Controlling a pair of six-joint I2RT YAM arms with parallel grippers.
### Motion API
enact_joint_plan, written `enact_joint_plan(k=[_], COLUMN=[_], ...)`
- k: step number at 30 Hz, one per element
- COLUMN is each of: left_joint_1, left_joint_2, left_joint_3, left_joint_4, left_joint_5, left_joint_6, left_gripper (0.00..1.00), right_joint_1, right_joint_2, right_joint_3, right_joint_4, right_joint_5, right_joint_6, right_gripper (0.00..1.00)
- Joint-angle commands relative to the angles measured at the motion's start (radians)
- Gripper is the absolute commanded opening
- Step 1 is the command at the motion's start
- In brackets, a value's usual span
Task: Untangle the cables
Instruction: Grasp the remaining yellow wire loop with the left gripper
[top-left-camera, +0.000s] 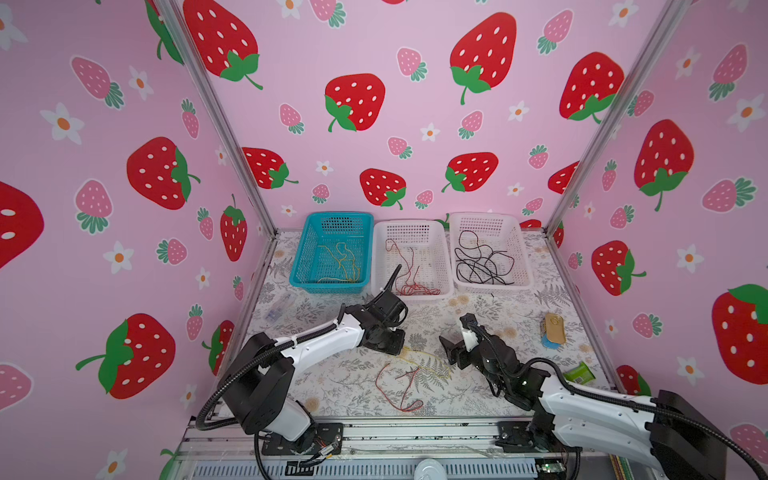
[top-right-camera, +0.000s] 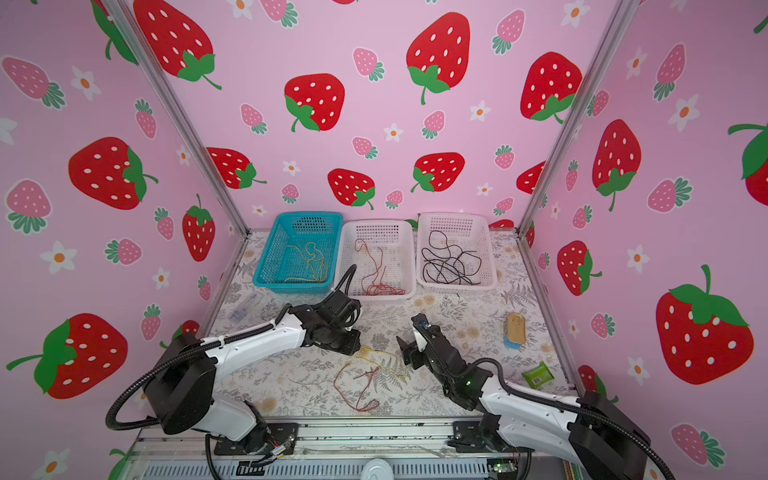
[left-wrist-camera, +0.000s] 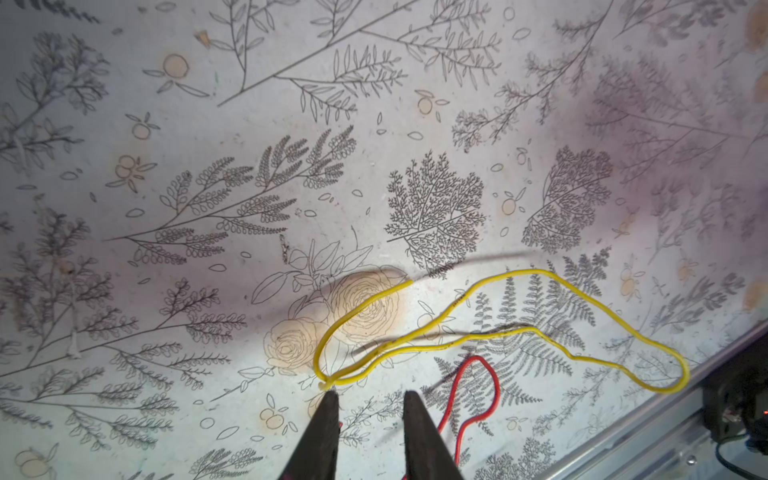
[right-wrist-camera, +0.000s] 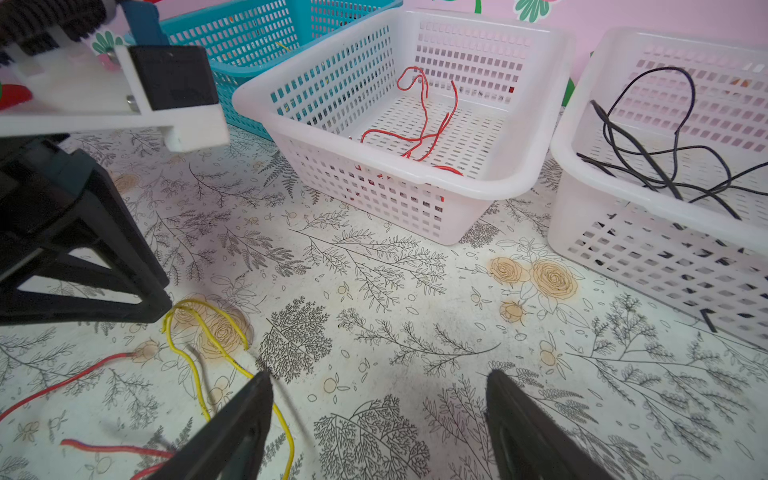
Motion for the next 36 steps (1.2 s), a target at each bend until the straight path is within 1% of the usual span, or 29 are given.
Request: enact_joint_plan(k=[1,7,9,15,21,28,36], left_joint_1=[-0.007,-0.014,-0.02,-0.034,-0.044,-0.044,-0.044], left_joint_2=[0.04,0.111,0.122,0.146,0.162,0.201,0.193], left_joint_3=[0.078,0.141,0.149,0.147,0.139,0.157,0.159], left_joint_4=[-0.123,-0.185,-0.183,-0.176,-0.165,-0.174,-0.166], left_joint_5=[-0.047,-0.048,-0.031,-0.029,-0.047,-0.074,-0.098], left_joint_6=[0.072,0.129,0.133,0.137,0.142,0.159,0.154], left_gripper=[0.31,0.3,0.3,0.3,0.3,0.27,0.25], right_joint_1=[0.005,0.004,0.005,0.005,0.004,0.005,0.004], right_joint_2=[-0.016,-0.028,-0.032,-0.022,-0.014,-0.014,-0.018], right_joint_3=[0.021,0.019,0.018,0.021,0.024,0.022,0.022], right_joint_4=[-0.008,-0.011,-0.011,-0.009,-0.009,-0.009,-0.009], right_joint_5=[0.01,0.012,0.013,0.01,0.008,0.009,0.006], right_joint_6=[0.009,0.009,0.009,0.009,0.009,0.011,0.01], right_gripper=[0.81,0.81,0.81,0.81,0.81,0.81,0.81])
